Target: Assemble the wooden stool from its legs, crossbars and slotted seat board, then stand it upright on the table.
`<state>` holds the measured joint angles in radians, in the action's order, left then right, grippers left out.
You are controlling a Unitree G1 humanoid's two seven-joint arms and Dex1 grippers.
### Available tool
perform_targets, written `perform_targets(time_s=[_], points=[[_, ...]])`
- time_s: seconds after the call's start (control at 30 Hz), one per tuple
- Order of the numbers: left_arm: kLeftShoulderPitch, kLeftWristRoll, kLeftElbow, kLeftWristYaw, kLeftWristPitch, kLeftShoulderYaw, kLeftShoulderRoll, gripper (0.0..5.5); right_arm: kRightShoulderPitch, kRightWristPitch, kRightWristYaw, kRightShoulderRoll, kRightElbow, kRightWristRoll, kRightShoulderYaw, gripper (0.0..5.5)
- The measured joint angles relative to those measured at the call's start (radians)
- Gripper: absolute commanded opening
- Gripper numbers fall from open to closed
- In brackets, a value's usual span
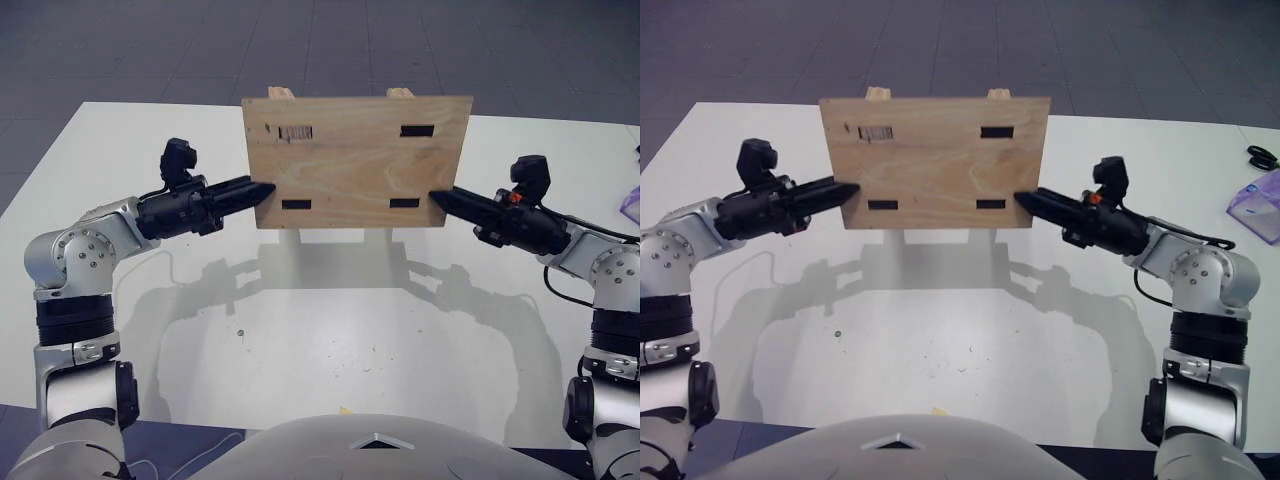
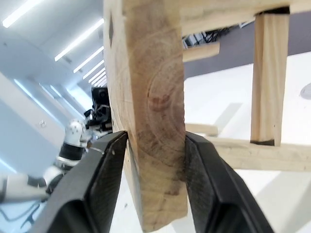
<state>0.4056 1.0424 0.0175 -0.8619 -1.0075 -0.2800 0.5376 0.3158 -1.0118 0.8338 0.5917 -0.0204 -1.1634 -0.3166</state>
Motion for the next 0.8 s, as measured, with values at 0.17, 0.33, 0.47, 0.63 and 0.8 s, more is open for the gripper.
perform_targets(time_s=[0.17,0.33,0.47,0.63,0.8], points=[[0.025,0.221,-0.032,0.382,0.014,-0.068,-0.163,1.69,-0.01,0.092,-0.344,-0.094,0.027,-0.288,-0.032,1.67],[0.112,0.319,-0.021,0.787,0.079,-0.107,-0.311,2.16,0.014,0.196,-0.635,-0.213,0.064,-0.408,-0.033,2.07],[0.274,0.254,0.109,1.109,0.243,-0.195,-0.329,2.89,0.16,0.321,-0.812,-0.225,-0.019,-0.248,-0.043,2.77],[0.341,0.165,0.191,1.212,0.363,-0.271,-0.299,3.9,0.255,0.466,-0.873,-0.208,-0.173,-0.034,-0.091,3.74],[0.255,-0.125,0.113,1.13,0.476,-0.131,-0.254,4.75,0.201,0.597,-0.848,-0.23,-0.144,0.183,-0.053,4.56]])
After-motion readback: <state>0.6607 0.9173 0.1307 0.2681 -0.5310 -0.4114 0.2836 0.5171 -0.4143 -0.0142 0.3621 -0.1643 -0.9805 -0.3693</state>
